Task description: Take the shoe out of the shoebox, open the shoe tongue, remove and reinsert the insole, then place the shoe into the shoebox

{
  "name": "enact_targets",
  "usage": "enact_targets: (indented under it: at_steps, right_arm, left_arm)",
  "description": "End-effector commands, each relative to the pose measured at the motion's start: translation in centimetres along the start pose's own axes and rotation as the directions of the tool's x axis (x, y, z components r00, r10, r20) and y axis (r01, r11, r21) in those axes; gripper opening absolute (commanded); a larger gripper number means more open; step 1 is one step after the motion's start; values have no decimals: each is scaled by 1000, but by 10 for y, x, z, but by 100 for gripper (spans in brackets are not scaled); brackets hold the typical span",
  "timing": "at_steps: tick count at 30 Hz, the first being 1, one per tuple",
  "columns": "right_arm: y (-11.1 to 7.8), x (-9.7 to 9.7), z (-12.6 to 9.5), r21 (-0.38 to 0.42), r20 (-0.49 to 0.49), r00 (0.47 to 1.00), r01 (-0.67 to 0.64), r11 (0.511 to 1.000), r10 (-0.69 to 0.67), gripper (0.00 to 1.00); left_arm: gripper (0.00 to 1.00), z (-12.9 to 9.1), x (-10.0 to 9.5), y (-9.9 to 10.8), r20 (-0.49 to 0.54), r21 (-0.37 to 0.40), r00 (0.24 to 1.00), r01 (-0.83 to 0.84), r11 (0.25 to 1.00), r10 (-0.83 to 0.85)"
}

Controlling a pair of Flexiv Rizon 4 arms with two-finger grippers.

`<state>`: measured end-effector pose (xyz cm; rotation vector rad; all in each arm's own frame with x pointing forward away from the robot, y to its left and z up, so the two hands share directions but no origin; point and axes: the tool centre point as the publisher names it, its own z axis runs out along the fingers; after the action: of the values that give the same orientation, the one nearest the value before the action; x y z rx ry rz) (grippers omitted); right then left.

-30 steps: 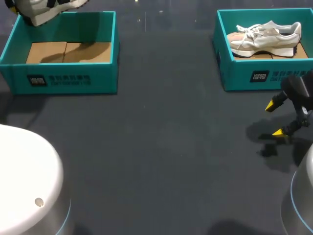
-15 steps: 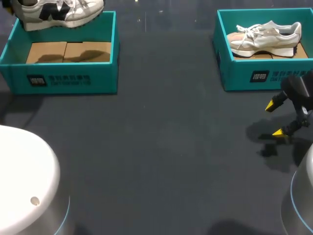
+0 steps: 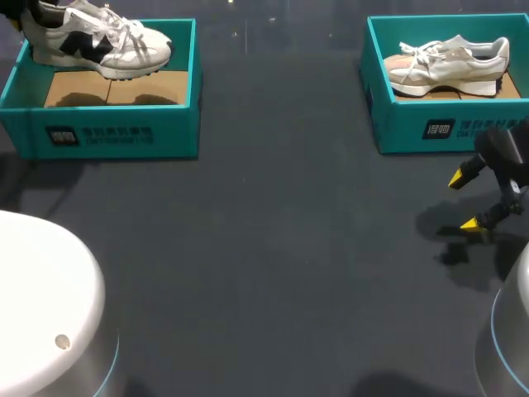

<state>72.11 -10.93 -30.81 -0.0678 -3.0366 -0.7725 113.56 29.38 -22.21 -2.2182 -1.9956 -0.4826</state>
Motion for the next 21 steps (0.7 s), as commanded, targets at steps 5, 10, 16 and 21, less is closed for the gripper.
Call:
enact_targets:
  at_steps: [5,10,16,21]
  right_arm:
    - [0,1,0,2,1,1000,0,1000,0,100]
    - [0,1,0,2,1,1000,0,1000,0,100]
    - [0,1,0,2,1,1000,0,1000,0,100]
    - [0,1,0,2,1,1000,0,1000,0,100]
  left_arm:
    - [0,-2,-4,2,-11,2,1000,1,1000,-1]
    - [0,12,-16,-6,-29,25,999,-29,999,30]
    - [0,19,-17,-9,-13,68,999,-33,997,34]
    - [0,19,-17,-9,-13,68,999,-33,997,34]
